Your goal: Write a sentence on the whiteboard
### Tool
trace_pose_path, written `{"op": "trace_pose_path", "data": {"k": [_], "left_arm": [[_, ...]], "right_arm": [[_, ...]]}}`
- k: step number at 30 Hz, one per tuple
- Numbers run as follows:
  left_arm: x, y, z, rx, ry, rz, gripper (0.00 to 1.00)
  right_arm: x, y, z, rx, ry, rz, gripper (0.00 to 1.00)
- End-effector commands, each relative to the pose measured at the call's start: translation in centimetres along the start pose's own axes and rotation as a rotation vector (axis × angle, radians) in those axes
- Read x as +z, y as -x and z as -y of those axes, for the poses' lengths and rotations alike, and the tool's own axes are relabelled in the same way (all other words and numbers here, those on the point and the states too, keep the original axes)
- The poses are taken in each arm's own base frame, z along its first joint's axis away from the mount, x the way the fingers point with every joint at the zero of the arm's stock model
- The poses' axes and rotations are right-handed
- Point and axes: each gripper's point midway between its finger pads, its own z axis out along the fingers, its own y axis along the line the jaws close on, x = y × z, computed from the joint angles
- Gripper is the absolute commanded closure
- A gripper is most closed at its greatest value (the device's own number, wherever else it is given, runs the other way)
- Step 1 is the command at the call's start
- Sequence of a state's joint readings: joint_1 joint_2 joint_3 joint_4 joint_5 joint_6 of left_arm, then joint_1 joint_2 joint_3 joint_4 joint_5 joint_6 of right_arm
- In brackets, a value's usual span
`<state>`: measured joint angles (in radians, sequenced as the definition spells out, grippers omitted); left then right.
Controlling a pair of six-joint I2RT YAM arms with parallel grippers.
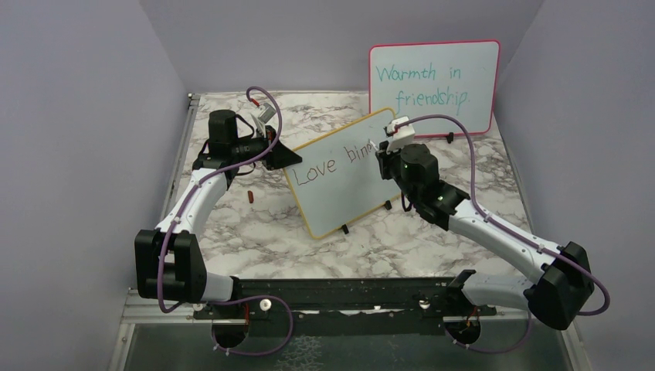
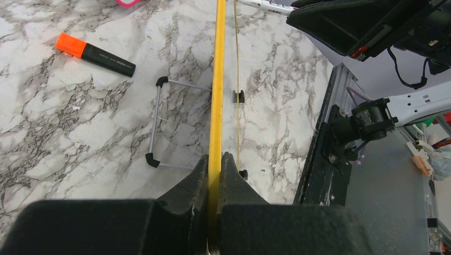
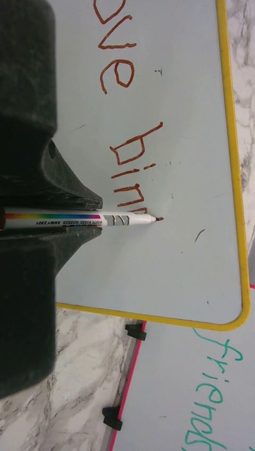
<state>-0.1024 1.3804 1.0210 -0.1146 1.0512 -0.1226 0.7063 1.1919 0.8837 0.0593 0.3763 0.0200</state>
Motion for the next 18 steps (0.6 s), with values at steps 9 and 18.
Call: {"op": "trace_pose_path", "data": {"k": [9,18], "left_arm": [[0.8,-3.4,-2.5,-0.008,0.092,-0.089,1.0],[0.8,-3.5,-2.5,-0.009,0.093,-0.09,1.0]], "right_arm": [[-0.8,-1.7,0.3,0.018,-0.001,-0.051,0.99],[-1.2,-3.2,0.3,0.014,0.006,-0.1,0.99]]}}
